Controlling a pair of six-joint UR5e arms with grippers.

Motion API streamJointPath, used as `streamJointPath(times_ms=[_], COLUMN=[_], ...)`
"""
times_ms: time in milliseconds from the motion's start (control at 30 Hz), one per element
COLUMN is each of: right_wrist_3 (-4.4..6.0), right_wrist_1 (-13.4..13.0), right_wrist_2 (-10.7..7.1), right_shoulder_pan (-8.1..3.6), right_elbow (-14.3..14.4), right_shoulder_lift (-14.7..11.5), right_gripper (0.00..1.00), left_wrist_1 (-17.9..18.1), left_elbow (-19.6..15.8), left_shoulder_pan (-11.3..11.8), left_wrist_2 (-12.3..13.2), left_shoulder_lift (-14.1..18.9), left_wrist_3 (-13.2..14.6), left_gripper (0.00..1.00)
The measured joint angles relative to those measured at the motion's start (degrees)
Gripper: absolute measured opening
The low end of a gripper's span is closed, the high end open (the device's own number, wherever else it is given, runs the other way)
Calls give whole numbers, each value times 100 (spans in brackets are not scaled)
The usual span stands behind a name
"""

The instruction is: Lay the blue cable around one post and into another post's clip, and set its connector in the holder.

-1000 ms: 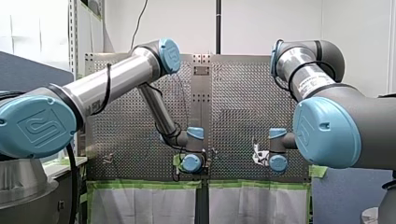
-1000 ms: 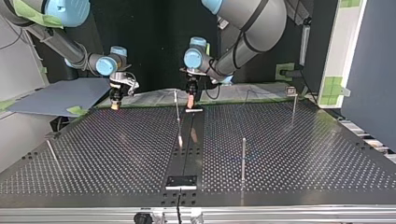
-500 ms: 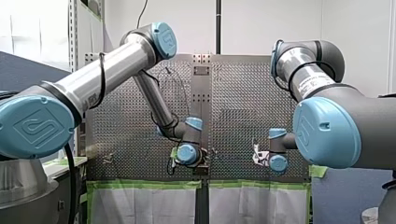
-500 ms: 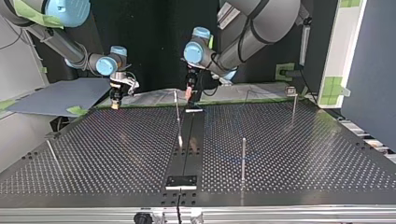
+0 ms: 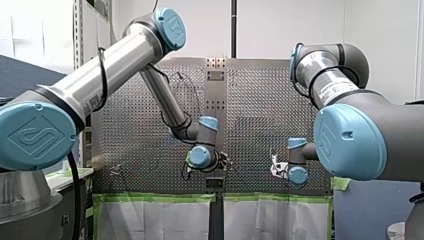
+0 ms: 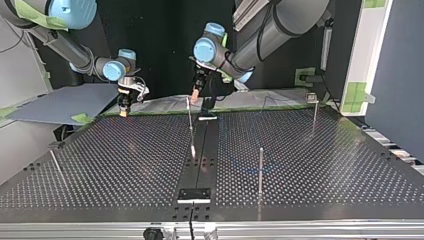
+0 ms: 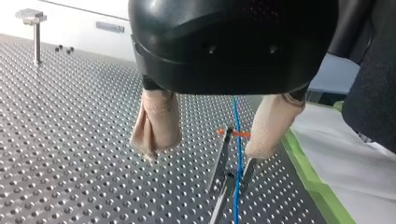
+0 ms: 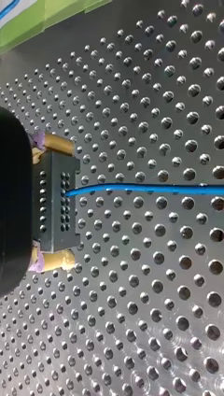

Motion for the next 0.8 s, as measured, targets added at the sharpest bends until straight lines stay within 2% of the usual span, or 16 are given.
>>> streamJointPath(times_ms=[400,800], right_wrist_3=[71,76], right_wrist_1=[-1,-1], right_wrist_2=[-1,0], right_shoulder_pan=[-9,-9], right_elbow=[0,0], right_shoulder_lift=[10,11], right_gripper=[3,3], left_wrist_1=[-77,-71], left_elbow=[-2,-2], left_shoulder_pan=[-72,-109], left_wrist_2=[-16,-26], left_shoulder_lift=[12,12], left_wrist_3=[-148,-316], left_gripper=[100,100])
